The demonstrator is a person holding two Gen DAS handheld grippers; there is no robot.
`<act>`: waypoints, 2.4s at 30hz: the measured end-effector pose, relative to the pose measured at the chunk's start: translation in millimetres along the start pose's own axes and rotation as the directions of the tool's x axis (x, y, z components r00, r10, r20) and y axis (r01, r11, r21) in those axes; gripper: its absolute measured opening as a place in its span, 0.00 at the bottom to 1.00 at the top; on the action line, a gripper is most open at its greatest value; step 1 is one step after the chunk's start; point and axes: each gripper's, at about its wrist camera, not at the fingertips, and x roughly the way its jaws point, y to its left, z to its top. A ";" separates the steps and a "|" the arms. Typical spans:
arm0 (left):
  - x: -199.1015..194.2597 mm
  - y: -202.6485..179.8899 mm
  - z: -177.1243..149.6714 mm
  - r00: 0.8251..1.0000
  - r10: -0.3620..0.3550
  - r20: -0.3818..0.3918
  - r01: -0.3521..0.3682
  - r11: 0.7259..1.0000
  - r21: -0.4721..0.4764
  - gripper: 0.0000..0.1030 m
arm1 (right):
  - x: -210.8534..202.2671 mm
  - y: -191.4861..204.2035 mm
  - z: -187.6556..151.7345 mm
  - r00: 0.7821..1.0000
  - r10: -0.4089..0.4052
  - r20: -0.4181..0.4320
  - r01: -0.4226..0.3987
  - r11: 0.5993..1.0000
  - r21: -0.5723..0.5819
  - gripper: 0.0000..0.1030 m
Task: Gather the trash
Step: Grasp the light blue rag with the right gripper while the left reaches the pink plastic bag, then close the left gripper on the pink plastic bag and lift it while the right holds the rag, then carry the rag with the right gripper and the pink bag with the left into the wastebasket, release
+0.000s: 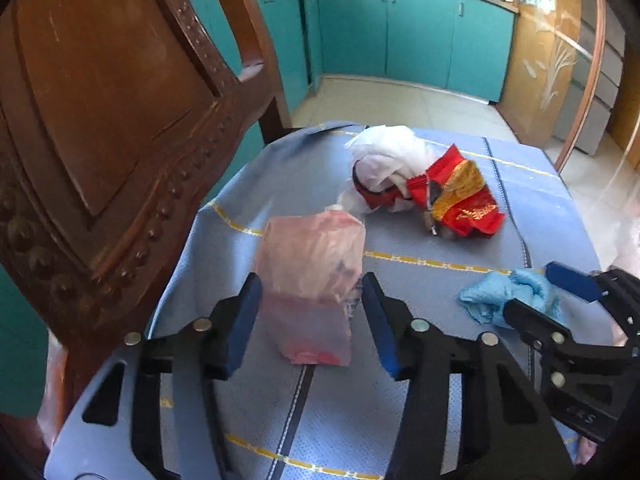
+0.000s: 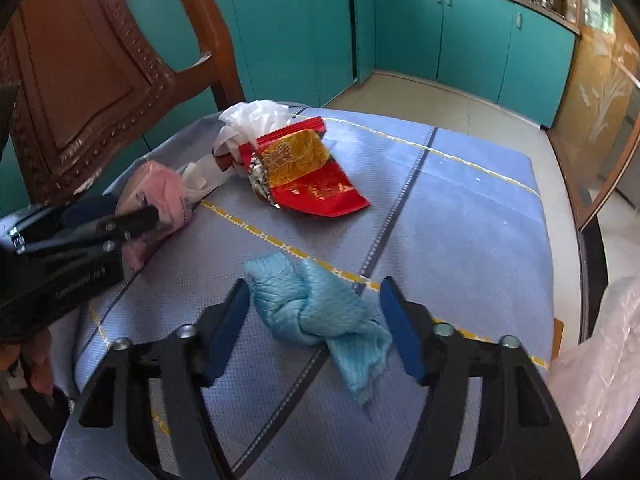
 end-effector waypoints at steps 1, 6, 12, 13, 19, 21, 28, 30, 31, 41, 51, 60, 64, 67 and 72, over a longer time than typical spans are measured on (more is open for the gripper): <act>-0.6 1.6 0.0 1.000 -0.009 0.004 0.009 1.000 -0.005 0.45 | -0.5 2.4 0.2 1.000 -0.006 0.006 0.006 1.000 -0.011 0.46; -19.5 10.6 -3.4 0.992 -0.124 0.022 0.126 0.990 -0.069 0.42 | -13.9 -4.2 -3.9 1.000 0.006 0.016 -0.006 1.000 0.006 0.38; -47.3 14.9 -23.5 0.888 -0.456 -0.066 0.436 0.879 -0.194 0.42 | -59.1 -27.4 -29.3 0.999 0.030 0.032 -0.032 0.997 0.073 0.39; -47.7 13.5 -27.8 0.873 -0.478 -0.091 0.454 0.868 -0.200 0.43 | -64.2 -28.4 -32.6 0.999 0.033 0.032 -0.035 0.997 0.066 0.39; -50.3 2.3 -46.5 0.923 -0.362 -0.129 0.350 0.931 -0.106 0.62 | -59.8 -29.0 -47.1 1.000 0.007 0.004 -0.007 0.999 0.049 0.40; -55.4 0.7 -45.3 0.945 -0.307 -0.113 0.300 0.951 -0.079 0.64 | -59.5 -27.5 -48.6 1.000 -0.002 0.007 0.001 0.999 0.040 0.41; -69.7 7.3 -43.4 0.990 -0.126 -0.055 0.128 0.992 0.019 0.67 | -64.8 -30.0 -46.9 0.998 0.005 0.060 -0.007 0.999 0.034 0.46; -68.9 6.4 -44.8 0.990 -0.127 -0.065 0.130 0.991 0.037 0.67 | -61.8 -30.1 -46.0 0.998 0.006 0.060 -0.008 0.999 0.035 0.46; -67.8 6.7 -45.5 0.990 -0.120 -0.070 0.123 0.992 0.040 0.68 | -60.2 -29.4 -45.4 0.998 0.004 0.060 -0.006 0.999 0.033 0.47; -42.5 10.6 -52.5 0.981 -0.143 -0.132 0.143 0.990 -0.008 0.71 | -51.4 -11.1 -44.6 0.998 -0.009 0.056 0.010 1.000 -0.028 0.58; -26.9 14.5 -41.5 0.986 -0.121 -0.112 0.119 0.993 -0.025 0.72 | -43.7 -8.6 -44.2 0.998 -0.045 0.054 0.047 0.998 -0.037 0.59; -22.1 7.9 -41.6 0.991 -0.100 -0.090 0.100 0.995 0.001 0.43 | -34.7 -5.2 -45.2 0.993 -0.101 0.058 0.104 0.993 -0.061 0.42; -29.2 8.2 -42.5 0.990 -0.123 -0.063 0.123 0.992 -0.005 0.39 | -36.7 -6.4 -45.0 0.992 -0.109 0.069 0.113 0.992 -0.059 0.34; -40.4 7.3 -41.4 0.992 -0.126 -0.031 0.126 0.992 -0.001 0.38 | -40.6 -9.1 -44.6 0.991 -0.102 0.082 0.106 0.994 -0.040 0.34; -68.8 0.5 -37.2 0.992 -0.120 0.042 0.118 0.992 0.032 0.38 | -52.5 -8.4 -43.7 0.986 -0.114 0.120 0.119 0.992 -0.033 0.34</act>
